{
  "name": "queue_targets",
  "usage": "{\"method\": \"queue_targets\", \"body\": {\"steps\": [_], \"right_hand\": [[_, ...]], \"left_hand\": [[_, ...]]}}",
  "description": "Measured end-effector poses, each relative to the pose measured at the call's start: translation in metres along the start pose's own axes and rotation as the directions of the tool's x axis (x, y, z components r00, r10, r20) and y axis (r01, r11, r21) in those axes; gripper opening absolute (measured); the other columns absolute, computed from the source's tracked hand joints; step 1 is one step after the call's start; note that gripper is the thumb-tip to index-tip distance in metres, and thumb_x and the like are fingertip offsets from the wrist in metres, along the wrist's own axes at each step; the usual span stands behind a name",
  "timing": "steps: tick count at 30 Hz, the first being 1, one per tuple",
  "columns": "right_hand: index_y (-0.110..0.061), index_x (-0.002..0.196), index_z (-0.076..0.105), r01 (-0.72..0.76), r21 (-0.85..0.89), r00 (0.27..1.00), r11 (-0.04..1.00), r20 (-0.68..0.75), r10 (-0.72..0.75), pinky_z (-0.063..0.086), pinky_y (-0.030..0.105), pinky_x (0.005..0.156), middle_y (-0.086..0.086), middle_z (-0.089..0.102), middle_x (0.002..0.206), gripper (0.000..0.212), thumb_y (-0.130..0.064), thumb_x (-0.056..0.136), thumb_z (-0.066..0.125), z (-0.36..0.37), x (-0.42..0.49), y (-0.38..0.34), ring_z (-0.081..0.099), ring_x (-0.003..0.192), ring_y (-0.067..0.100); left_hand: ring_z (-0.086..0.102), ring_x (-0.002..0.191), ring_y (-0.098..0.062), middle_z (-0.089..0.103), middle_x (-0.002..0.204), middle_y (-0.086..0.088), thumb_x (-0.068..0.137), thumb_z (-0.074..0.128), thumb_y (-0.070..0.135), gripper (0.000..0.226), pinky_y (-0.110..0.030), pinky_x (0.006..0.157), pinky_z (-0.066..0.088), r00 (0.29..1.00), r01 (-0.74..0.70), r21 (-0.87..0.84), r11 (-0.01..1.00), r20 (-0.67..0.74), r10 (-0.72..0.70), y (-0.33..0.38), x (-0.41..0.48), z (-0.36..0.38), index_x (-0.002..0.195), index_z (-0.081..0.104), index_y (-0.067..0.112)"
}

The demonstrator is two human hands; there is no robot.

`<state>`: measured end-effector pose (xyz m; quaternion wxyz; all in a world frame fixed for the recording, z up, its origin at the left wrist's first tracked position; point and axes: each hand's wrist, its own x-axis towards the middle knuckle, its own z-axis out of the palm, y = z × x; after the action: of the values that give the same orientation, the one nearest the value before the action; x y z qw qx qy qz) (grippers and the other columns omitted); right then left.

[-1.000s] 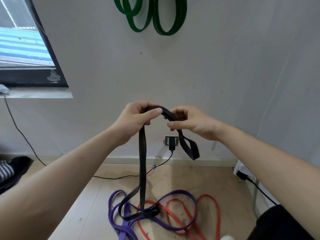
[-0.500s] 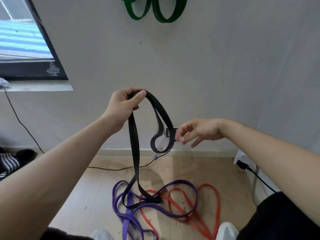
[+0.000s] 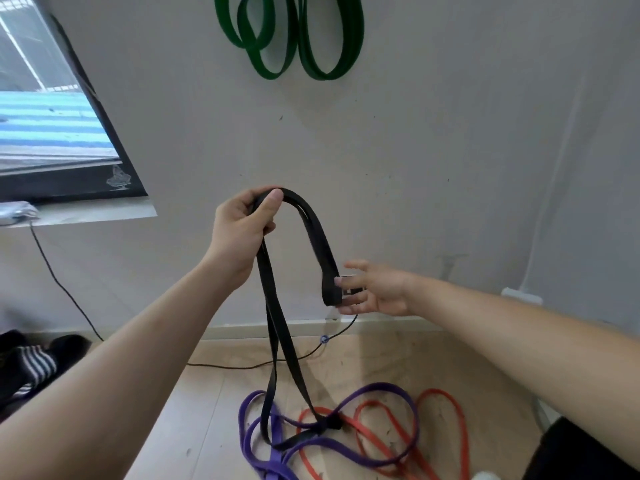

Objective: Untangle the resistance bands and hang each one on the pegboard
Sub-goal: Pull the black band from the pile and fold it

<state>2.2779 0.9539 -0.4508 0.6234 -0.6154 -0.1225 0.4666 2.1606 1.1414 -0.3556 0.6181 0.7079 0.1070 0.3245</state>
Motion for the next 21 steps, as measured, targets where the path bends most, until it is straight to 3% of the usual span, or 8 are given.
{"method": "queue_targets", "body": {"steps": [4, 6, 9, 14, 17, 21], "right_hand": [[-0.016, 0.136, 0.047, -0.019, -0.004, 0.988, 1.0, 0.156, 0.019, 0.061, 0.037, 0.078, 0.018, 0.068, 0.113, 0.05, 0.004, 0.092, 0.061, 0.019, -0.006, 0.003, 0.072, 0.099, 0.031], [-0.002, 0.128, 0.055, 0.002, 0.046, 0.992, 0.999, 0.124, -0.008, 0.061, 0.029, 0.069, 0.015, 0.069, 0.1, 0.035, 0.003, 0.094, 0.058, 0.026, -0.006, 0.003, 0.072, 0.085, 0.024], [0.01, 0.105, 0.062, 0.038, 0.219, 0.999, 0.975, -0.044, -0.03, 0.061, 0.023, 0.064, 0.018, 0.066, 0.091, 0.013, 0.004, 0.096, 0.054, 0.026, 0.0, -0.002, 0.071, 0.076, 0.023], [0.008, 0.094, 0.061, 0.211, 0.376, 0.94, 0.902, -0.333, -0.081, 0.057, 0.019, 0.051, 0.02, 0.065, 0.083, 0.01, 0.003, 0.097, 0.053, -0.002, 0.002, -0.026, 0.072, 0.055, 0.02], [0.001, 0.09, 0.06, 0.295, 0.367, 0.913, 0.882, -0.381, -0.147, 0.056, 0.017, 0.05, 0.012, 0.07, 0.066, 0.009, -0.003, 0.097, 0.057, -0.022, -0.006, -0.044, 0.071, 0.051, 0.016], [-0.009, 0.091, 0.063, 0.346, 0.348, 0.898, 0.871, -0.391, -0.201, 0.056, 0.022, 0.059, 0.002, 0.072, 0.066, 0.006, -0.013, 0.096, 0.062, -0.041, -0.02, -0.062, 0.07, 0.057, 0.01]], "left_hand": [[0.046, 0.063, -0.011, 0.047, 0.069, 0.003, 0.099, 0.065, 0.024, 0.013, -0.029, 0.074, 0.046, 1.0, 0.005, -0.05, 0.999, -0.011, -0.005, 0.002, 0.003, -0.002, 0.105, 0.073, 0.016], [0.046, 0.063, -0.011, 0.047, 0.069, 0.003, 0.099, 0.064, 0.024, 0.016, -0.029, 0.073, 0.045, 1.0, -0.006, -0.057, 0.998, -0.011, 0.005, 0.003, 0.004, -0.004, 0.107, 0.073, 0.013], [0.046, 0.063, -0.011, 0.047, 0.069, 0.005, 0.099, 0.065, 0.024, 0.019, -0.028, 0.072, 0.045, 1.0, -0.012, -0.071, 0.997, -0.029, 0.01, 0.003, 0.005, -0.011, 0.109, 0.073, 0.011], [0.046, 0.061, -0.011, 0.048, 0.068, 0.006, 0.098, 0.066, 0.024, 0.013, -0.03, 0.073, 0.045, 0.998, 0.005, -0.056, 0.998, -0.061, -0.009, -0.003, 0.007, -0.029, 0.103, 0.074, 0.016], [0.046, 0.064, -0.012, 0.049, 0.071, 0.004, 0.098, 0.065, 0.024, 0.012, -0.031, 0.075, 0.046, 0.999, 0.016, 0.02, 1.0, -0.046, -0.015, -0.011, 0.005, -0.037, 0.103, 0.073, 0.017], [0.048, 0.072, -0.016, 0.052, 0.079, -0.002, 0.097, 0.067, 0.024, 0.01, -0.032, 0.079, 0.047, 0.999, 0.034, 0.137, 0.99, 0.03, -0.039, -0.022, 0.0, -0.04, 0.102, 0.075, 0.022]]}}
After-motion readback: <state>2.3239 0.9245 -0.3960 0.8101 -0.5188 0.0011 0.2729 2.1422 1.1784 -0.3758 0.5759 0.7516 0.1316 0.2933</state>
